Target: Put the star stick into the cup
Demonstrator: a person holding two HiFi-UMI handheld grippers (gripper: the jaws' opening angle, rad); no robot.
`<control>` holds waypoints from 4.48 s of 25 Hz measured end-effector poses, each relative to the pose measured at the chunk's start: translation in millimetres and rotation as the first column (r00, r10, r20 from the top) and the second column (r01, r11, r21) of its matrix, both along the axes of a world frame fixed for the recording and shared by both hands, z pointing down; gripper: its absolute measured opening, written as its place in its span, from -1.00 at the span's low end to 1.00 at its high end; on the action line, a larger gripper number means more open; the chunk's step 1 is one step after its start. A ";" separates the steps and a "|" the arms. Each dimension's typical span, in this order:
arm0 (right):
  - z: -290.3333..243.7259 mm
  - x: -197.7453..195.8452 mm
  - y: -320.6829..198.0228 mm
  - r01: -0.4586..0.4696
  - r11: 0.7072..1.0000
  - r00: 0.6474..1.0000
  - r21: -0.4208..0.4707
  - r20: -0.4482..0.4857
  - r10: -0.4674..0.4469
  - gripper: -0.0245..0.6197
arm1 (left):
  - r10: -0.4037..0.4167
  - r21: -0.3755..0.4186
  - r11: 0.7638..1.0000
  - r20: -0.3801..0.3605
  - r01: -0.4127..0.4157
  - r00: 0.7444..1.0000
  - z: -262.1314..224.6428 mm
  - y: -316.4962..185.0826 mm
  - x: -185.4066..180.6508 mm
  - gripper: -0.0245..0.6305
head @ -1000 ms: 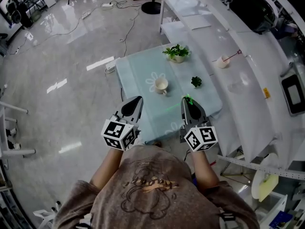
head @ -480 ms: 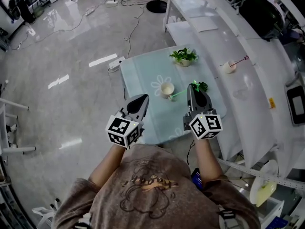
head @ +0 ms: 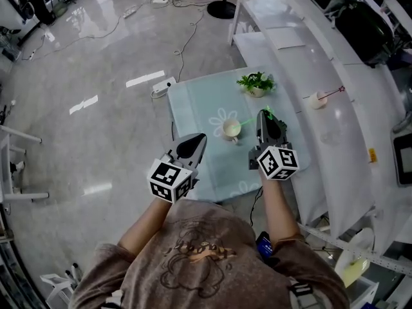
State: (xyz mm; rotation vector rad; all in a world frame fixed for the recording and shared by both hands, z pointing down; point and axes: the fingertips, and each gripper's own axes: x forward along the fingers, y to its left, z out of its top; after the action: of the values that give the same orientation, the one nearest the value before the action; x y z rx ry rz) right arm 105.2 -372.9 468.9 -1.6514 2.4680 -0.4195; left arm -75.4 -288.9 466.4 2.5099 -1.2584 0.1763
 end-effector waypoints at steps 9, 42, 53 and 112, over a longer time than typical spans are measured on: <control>68.6 5.4 -22.9 -0.031 0.994 0.998 -0.103 0.044 0.036 -0.87 | -0.008 -0.038 0.999 0.011 0.008 1.000 9.4 -8.1 -1.8 -0.87; 166.6 16.6 -14.6 -0.041 0.961 0.998 -0.272 0.039 0.054 -0.62 | 0.044 -0.123 0.992 0.023 -0.041 0.999 38.4 5.1 2.5 -0.87; 167.9 46.2 9.5 -0.072 0.952 0.997 -0.298 0.017 0.081 -0.54 | 0.105 -0.133 0.985 -0.009 -0.105 0.994 38.0 7.5 28.3 -0.87; 3.9 40.4 149.1 -0.145 0.988 0.980 -0.046 -0.144 0.137 -0.92 | 0.125 0.076 0.990 -0.055 -0.121 0.991 -8.9 2.0 35.0 -0.87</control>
State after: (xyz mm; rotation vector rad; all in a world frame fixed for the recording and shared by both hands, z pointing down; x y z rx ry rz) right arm 145.6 -223.9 472.8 -1.9271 2.4344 -0.3687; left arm -40.4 -286.8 457.5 2.6360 -1.1065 0.0854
